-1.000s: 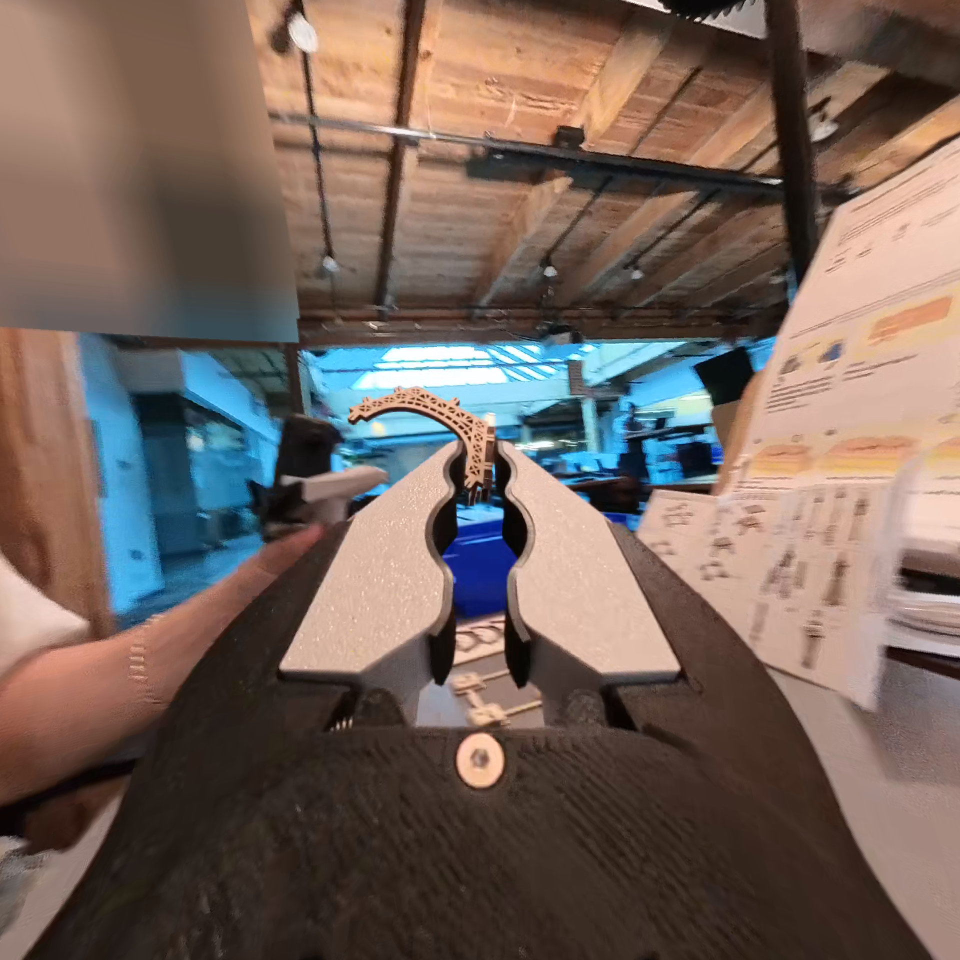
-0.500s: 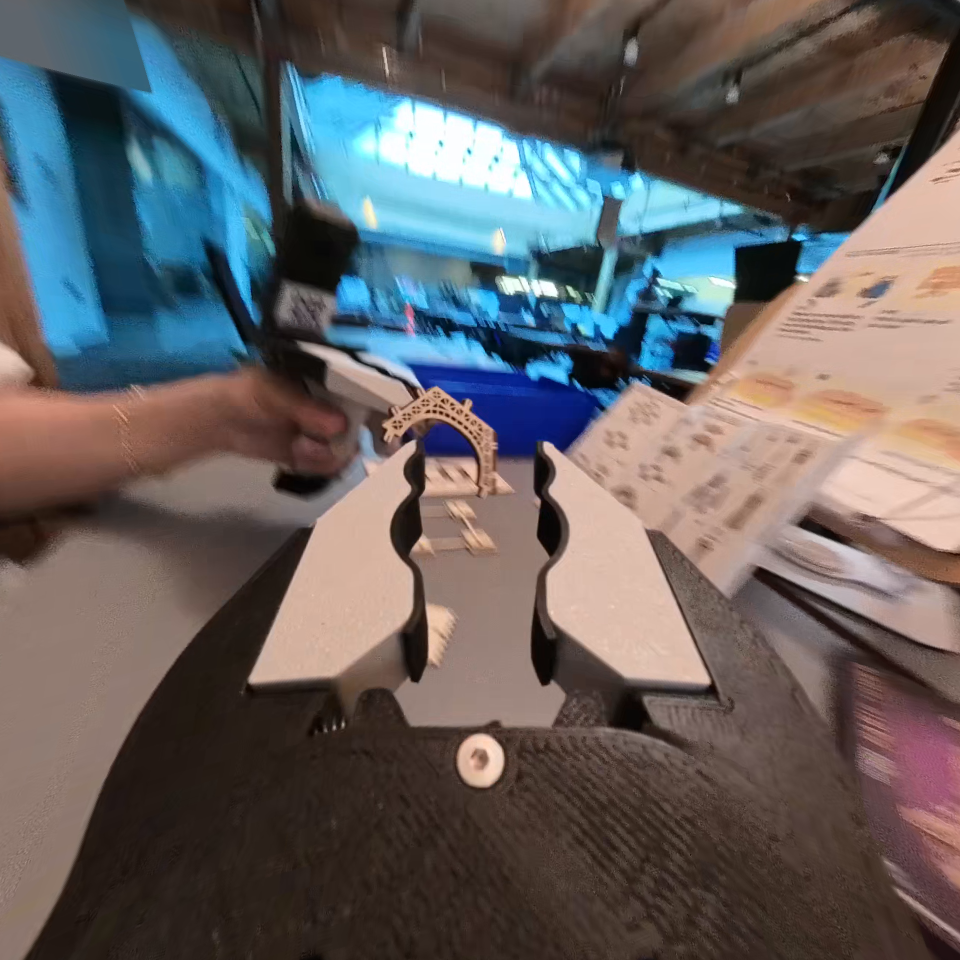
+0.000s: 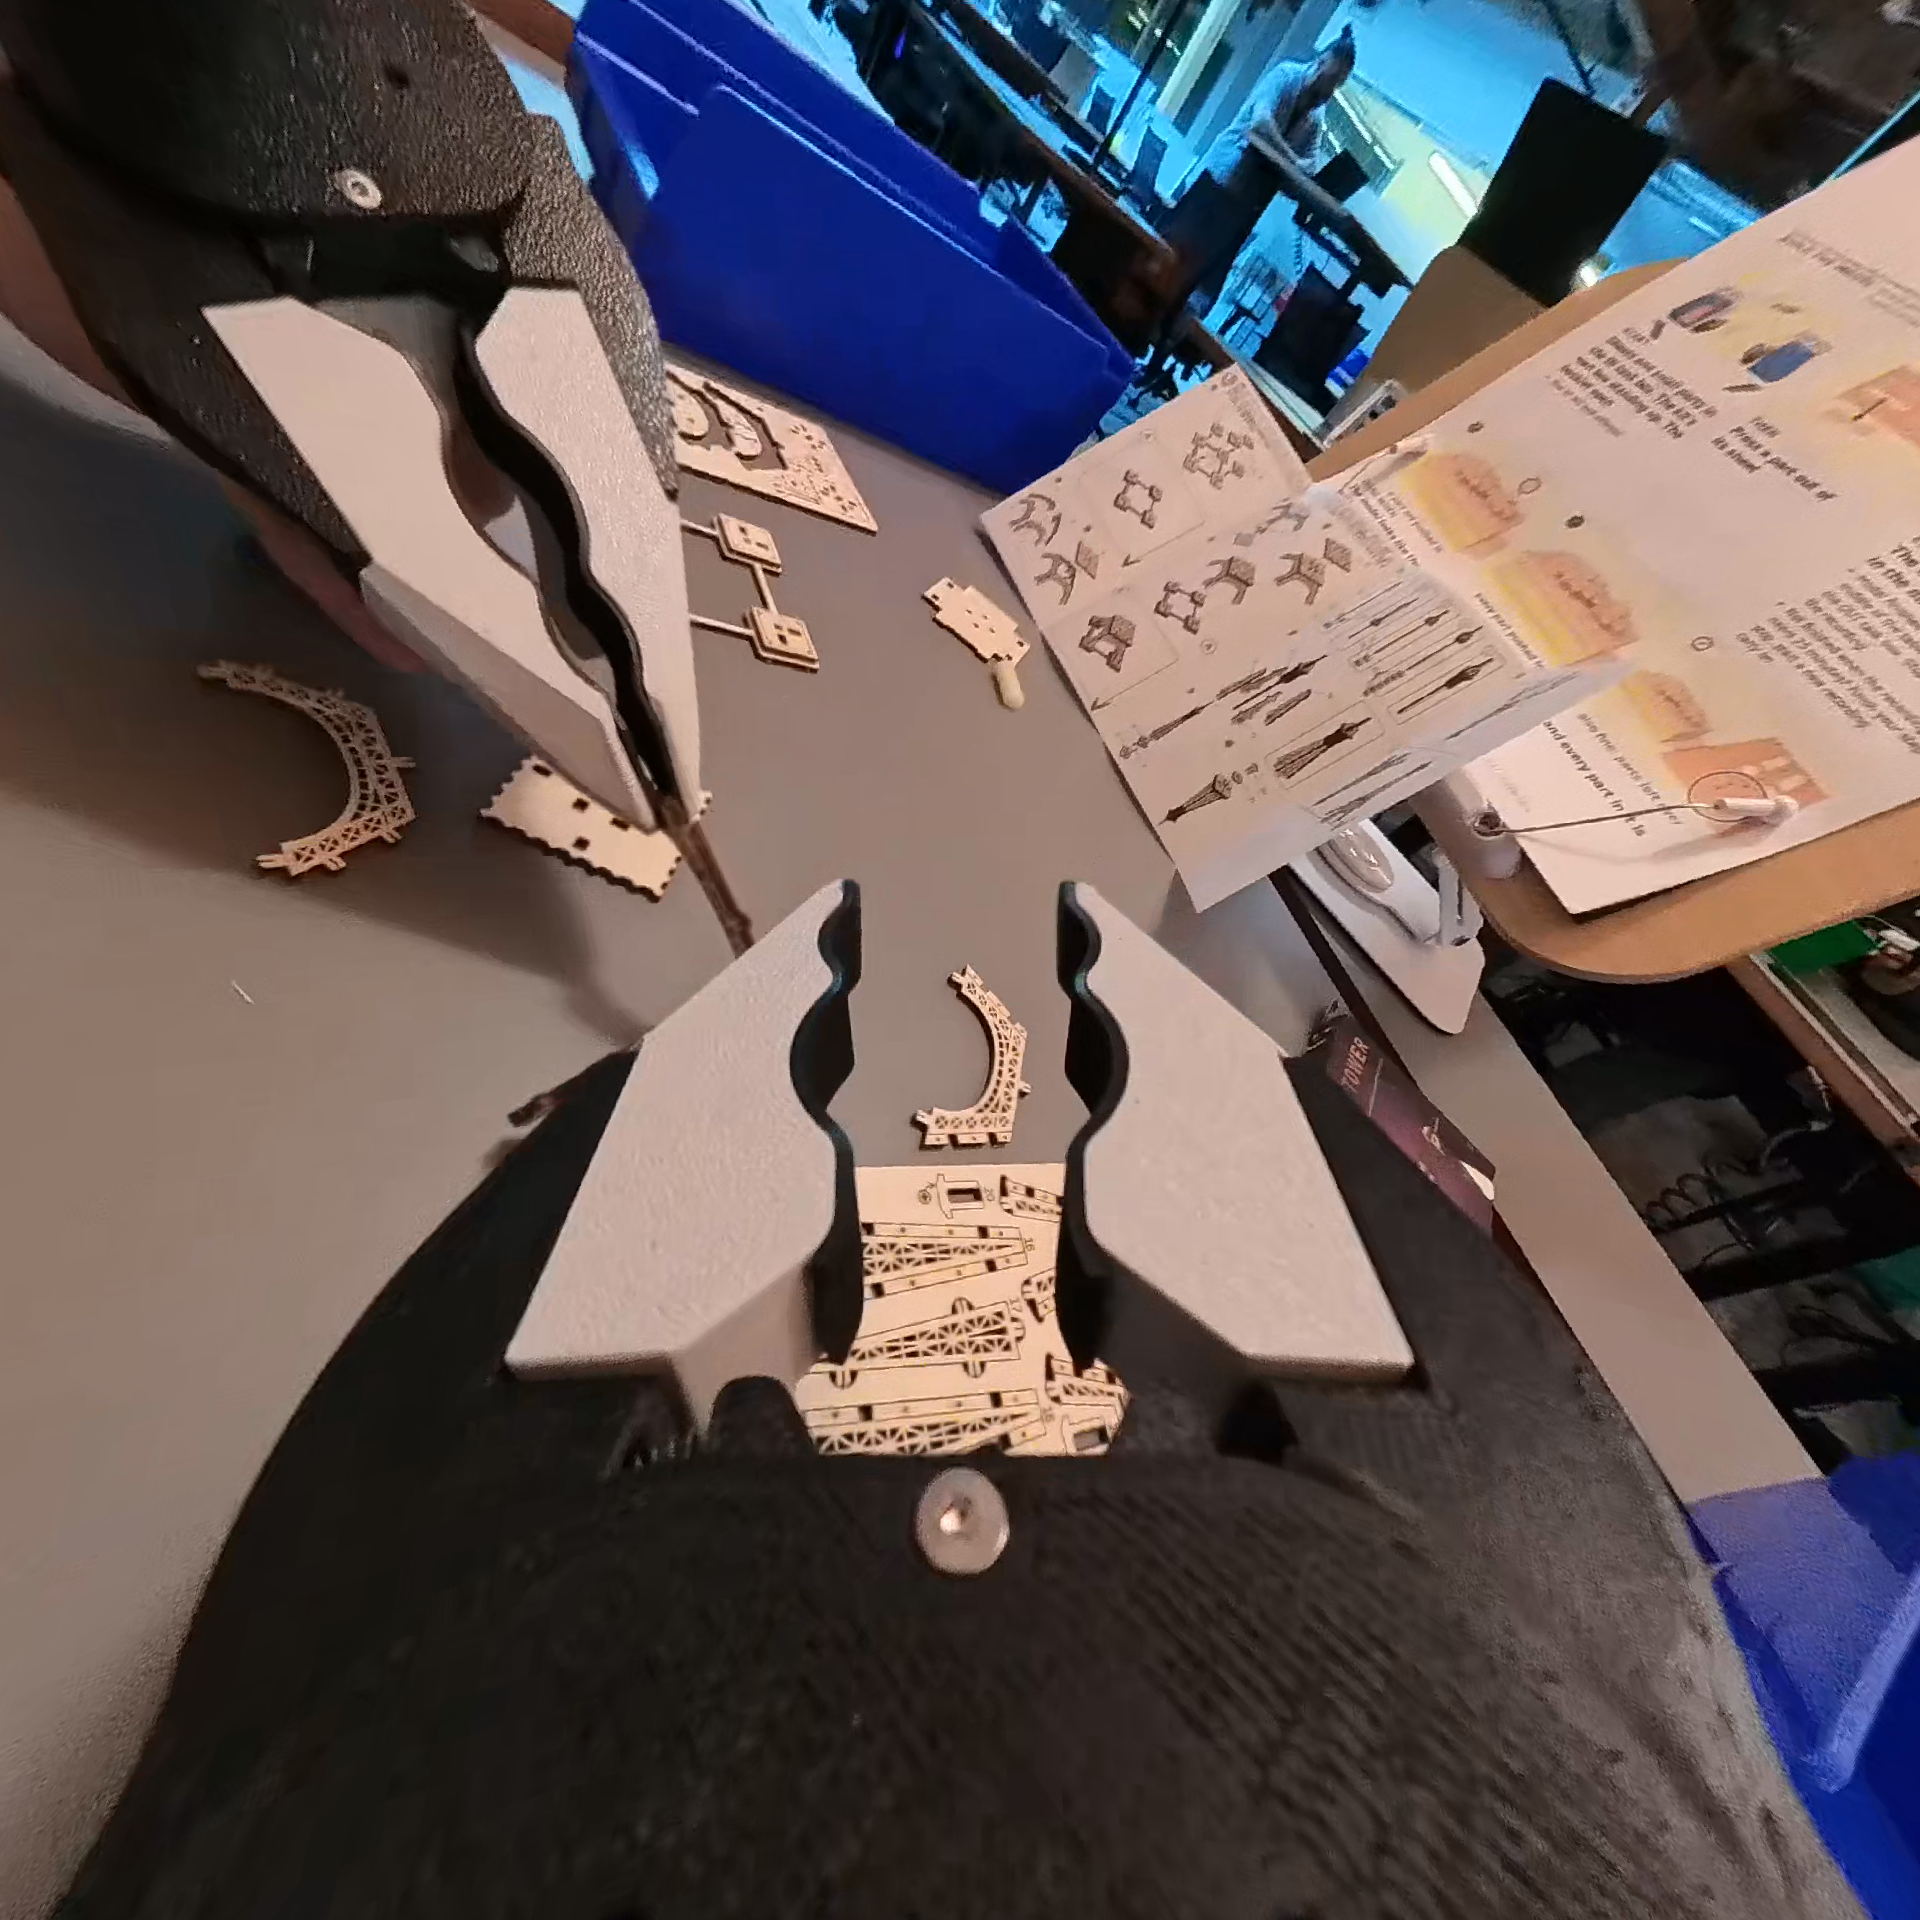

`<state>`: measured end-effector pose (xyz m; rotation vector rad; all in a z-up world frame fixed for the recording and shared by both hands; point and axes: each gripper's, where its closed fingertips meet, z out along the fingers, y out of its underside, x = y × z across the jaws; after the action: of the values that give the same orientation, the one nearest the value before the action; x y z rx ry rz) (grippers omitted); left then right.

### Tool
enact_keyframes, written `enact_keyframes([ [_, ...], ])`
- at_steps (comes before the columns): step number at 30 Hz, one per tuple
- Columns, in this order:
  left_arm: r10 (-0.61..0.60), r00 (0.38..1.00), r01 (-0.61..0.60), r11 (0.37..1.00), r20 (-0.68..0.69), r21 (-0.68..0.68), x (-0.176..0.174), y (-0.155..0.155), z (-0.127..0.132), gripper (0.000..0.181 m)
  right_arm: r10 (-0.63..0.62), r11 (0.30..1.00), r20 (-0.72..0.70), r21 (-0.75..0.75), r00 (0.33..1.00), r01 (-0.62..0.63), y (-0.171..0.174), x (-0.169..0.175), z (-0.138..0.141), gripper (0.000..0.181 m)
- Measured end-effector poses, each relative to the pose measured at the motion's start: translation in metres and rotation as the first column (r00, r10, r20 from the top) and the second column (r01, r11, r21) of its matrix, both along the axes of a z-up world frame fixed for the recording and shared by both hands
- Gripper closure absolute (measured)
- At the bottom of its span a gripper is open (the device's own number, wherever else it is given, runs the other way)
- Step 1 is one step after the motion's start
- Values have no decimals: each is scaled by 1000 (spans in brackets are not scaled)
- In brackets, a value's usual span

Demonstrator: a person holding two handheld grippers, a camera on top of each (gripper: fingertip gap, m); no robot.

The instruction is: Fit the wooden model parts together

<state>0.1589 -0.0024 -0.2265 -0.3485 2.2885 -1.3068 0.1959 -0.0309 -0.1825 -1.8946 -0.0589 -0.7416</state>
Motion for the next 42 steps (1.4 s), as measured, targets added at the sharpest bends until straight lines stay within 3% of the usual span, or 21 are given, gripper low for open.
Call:
enact_keyframes([
  [6, -3, 998, 10, 995, -68, 100, -9, 2, -18, 169, 37, 999, -8, -18, 999, -37, 10, -8, -4, 147],
  [11, 20, 995, -16, 999, -101, 45, -14, 14, -7, 147, 29, 997, 14, -67, 999, -28, 14, -8, -11, 149],
  [16, 6, 964, 8, 999, -266, 54, -48, 38, -14, 145, 35, 994, 25, -107, 999, -32, 13, -8, -16, 150],
  [20, 71, 950, -44, 995, -303, 93, -57, 52, -25, 144, 29, 995, 69, -101, 997, -22, 20, -9, -13, 150],
  [26, 157, 900, -131, 987, -407, 91, -60, 57, -35, 159, -95, 990, 141, -88, 986, 108, 16, 8, -7, 153],
  [31, 156, 914, -118, 985, -374, 123, -56, 52, -41, 172, 45, 996, -33, -73, 998, -47, 28, -14, -20, 147],
  [34, 111, 943, -66, 987, -314, 149, -56, 50, -41, 172, 116, 988, -199, -77, 973, -133, 30, -29, -33, 134],
  [37, -12, 974, 52, 984, -225, 173, -62, 44, -38, 172, 89, 985, -281, -118, 956, -126, 24, -29, -45, 122],
  [42, -165, 960, 206, 964, -228, 170, -74, 39, -38, 169, 68, 983, -356, -134, 932, -123, 20, -31, -53, 122],
])
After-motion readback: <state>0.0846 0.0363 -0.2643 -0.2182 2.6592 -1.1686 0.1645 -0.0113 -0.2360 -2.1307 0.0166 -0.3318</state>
